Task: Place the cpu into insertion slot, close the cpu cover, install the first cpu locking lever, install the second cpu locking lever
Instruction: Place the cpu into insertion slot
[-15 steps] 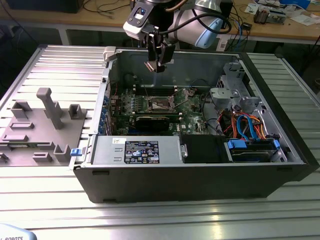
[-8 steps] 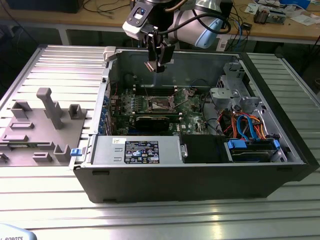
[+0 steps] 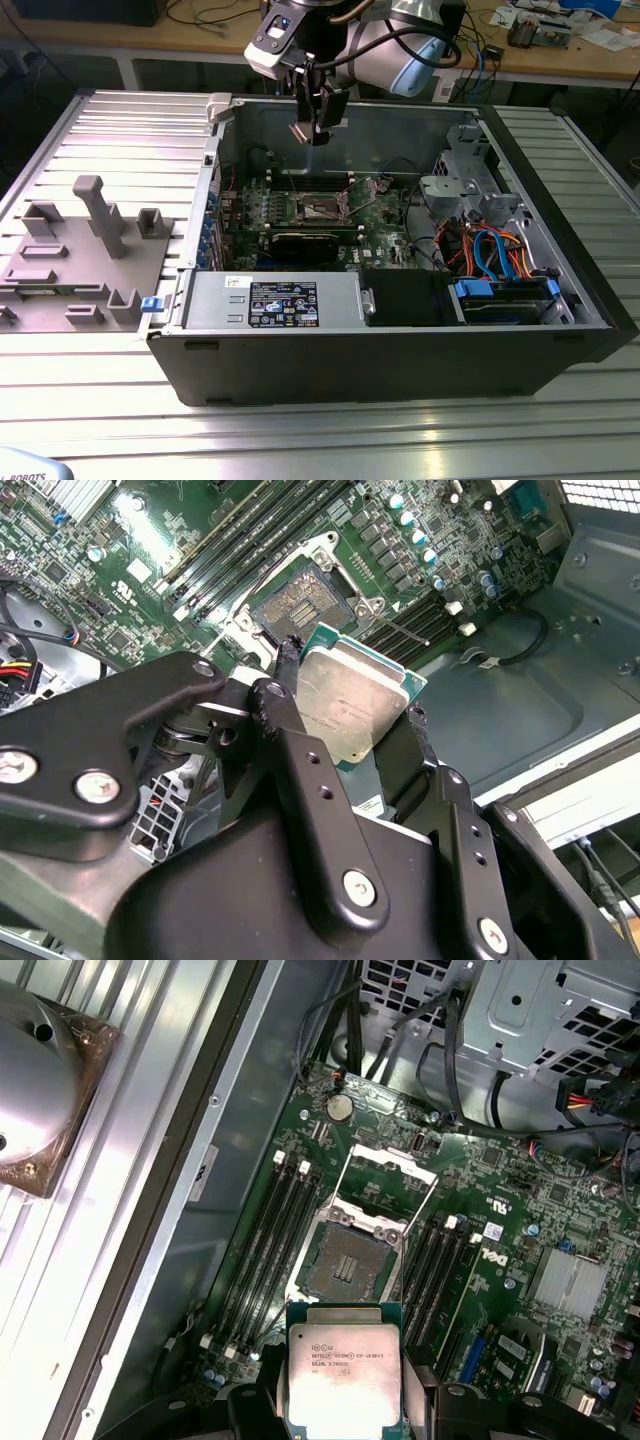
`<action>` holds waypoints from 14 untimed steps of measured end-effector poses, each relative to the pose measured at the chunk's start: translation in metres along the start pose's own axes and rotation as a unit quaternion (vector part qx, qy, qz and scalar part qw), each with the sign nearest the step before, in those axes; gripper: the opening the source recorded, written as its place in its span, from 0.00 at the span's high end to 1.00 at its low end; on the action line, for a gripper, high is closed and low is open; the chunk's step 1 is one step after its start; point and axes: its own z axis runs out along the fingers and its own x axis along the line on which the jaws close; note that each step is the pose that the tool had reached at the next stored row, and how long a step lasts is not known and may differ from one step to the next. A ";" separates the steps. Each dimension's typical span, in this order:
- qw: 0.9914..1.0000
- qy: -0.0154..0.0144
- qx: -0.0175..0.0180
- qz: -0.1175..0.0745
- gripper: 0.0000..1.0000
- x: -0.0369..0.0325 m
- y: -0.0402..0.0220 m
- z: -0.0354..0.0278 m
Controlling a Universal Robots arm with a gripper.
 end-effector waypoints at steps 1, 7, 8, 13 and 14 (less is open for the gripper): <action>1.000 0.000 0.000 0.001 0.45 0.0000 0.0000 0.0000; 1.000 0.000 0.000 0.007 0.45 0.0000 0.0000 0.0002; 1.000 0.000 0.000 0.008 0.45 0.0000 0.0000 0.0002; 1.000 0.000 0.000 0.013 0.45 0.0000 0.0000 0.0003; 1.000 -0.001 0.000 0.014 0.45 0.0000 0.0000 0.0003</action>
